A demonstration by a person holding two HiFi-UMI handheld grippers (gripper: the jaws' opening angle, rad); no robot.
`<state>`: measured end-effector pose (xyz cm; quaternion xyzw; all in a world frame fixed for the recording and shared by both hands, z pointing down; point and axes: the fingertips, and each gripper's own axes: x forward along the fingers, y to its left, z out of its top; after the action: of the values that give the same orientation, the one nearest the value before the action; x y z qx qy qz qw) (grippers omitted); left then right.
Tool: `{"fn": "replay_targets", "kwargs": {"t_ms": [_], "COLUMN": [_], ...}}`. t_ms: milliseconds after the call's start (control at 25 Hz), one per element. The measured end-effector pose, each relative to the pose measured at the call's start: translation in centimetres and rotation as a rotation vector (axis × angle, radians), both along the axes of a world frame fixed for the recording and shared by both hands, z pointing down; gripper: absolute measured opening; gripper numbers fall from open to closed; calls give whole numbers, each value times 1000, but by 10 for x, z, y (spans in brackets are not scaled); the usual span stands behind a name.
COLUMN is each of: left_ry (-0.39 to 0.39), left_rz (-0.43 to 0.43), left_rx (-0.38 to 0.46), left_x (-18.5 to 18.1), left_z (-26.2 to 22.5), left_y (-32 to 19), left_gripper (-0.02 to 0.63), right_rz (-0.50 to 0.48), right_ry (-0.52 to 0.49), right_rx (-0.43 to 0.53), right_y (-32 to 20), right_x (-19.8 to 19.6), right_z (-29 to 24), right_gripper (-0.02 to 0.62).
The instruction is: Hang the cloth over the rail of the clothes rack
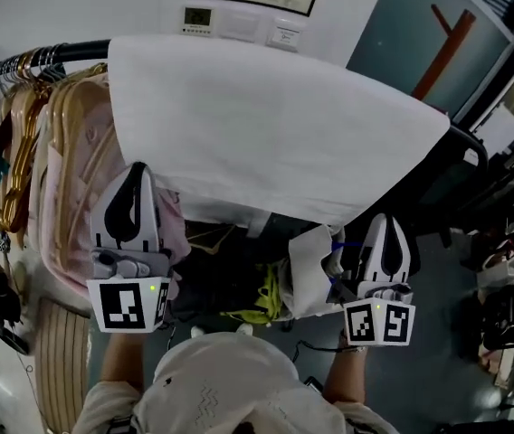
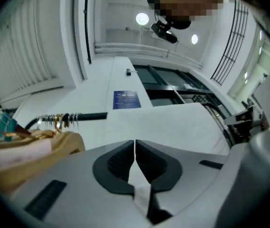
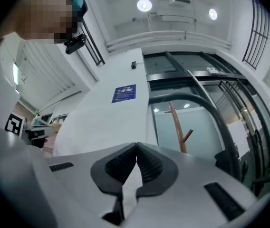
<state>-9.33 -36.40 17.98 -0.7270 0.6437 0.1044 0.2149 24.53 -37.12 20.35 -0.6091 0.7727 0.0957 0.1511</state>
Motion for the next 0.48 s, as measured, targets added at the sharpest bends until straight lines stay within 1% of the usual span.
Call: {"fn": "replay_targets", "kwargs": {"t_ms": [80,160,200,320,360,400,480], "left_ry": [7,8,9,26,28,28,20], "left_rz": [78,122,140,181,188,192,202], "left_rx": [-59,-136,-174,-279,-311,-343,-397], "left_x": [19,35,41,57,62,67,76], "left_z": [35,68,85,129,143,158,187], "left_y": [2,6,8,9,8,8,10], "left_gripper": [18,18,17,17,18,17,18], "right_rz": [-56,-117,-164,-357,-403,-431,-446], "right_ry": [-1,-16,-25,-64,-68,-59,-15], "right_rx": [-27,-72,-105,-216,-244,-268,-311], "right_y": [4,9,13,24,25,24,20], "right_x": [-13,-25,-33,-68,-78,-86,-99], "right_z": [25,54,69,111,122,134,157], "right_gripper": [18,18,18,18,18,18,18]}}
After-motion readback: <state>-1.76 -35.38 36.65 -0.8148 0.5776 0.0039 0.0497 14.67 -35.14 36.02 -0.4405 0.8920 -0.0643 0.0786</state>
